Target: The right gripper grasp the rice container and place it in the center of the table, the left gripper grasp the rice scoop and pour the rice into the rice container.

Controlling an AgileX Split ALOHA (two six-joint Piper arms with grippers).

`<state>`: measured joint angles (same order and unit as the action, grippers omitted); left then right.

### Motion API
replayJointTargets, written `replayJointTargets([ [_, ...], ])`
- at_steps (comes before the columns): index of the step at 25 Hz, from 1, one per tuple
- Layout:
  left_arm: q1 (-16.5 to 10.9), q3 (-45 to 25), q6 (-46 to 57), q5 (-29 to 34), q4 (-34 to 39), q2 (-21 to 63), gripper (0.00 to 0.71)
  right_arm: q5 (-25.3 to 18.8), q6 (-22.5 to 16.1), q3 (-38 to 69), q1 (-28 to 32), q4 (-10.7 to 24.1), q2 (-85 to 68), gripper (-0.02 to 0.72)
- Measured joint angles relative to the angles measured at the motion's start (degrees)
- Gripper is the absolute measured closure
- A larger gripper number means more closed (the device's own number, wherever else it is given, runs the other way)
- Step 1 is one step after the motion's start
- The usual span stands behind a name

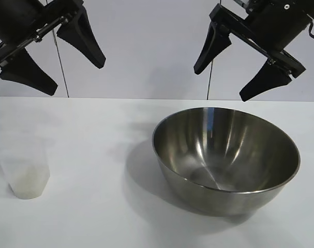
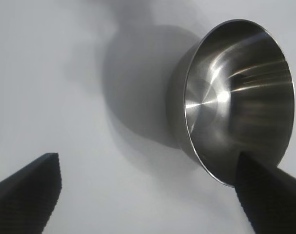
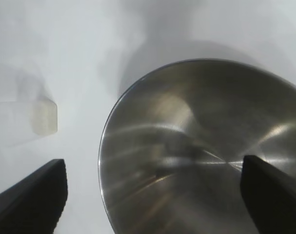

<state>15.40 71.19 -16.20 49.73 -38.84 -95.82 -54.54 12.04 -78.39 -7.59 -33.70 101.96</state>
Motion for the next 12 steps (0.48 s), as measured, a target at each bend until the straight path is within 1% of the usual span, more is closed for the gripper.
replayJointTargets([
  [9,0.0,0.0,-0.06,0.0,0.0,0.0,0.015,0.57,0.0,0.0,0.0,-0.15,0.0,0.043],
  [10,0.0,0.0,-0.06,0.0,0.0,0.0,0.015,0.37,0.0,0.0,0.0,0.56,0.0,0.043],
  [11,0.0,0.0,-0.06,0.0,0.0,0.0,0.015,0.14,0.0,0.0,0.0,2.28,-0.16,0.043],
  [12,0.0,0.0,-0.06,0.0,0.0,0.0,0.015,-0.17,-0.53,0.0,0.0,4.99,-0.6,0.043],
])
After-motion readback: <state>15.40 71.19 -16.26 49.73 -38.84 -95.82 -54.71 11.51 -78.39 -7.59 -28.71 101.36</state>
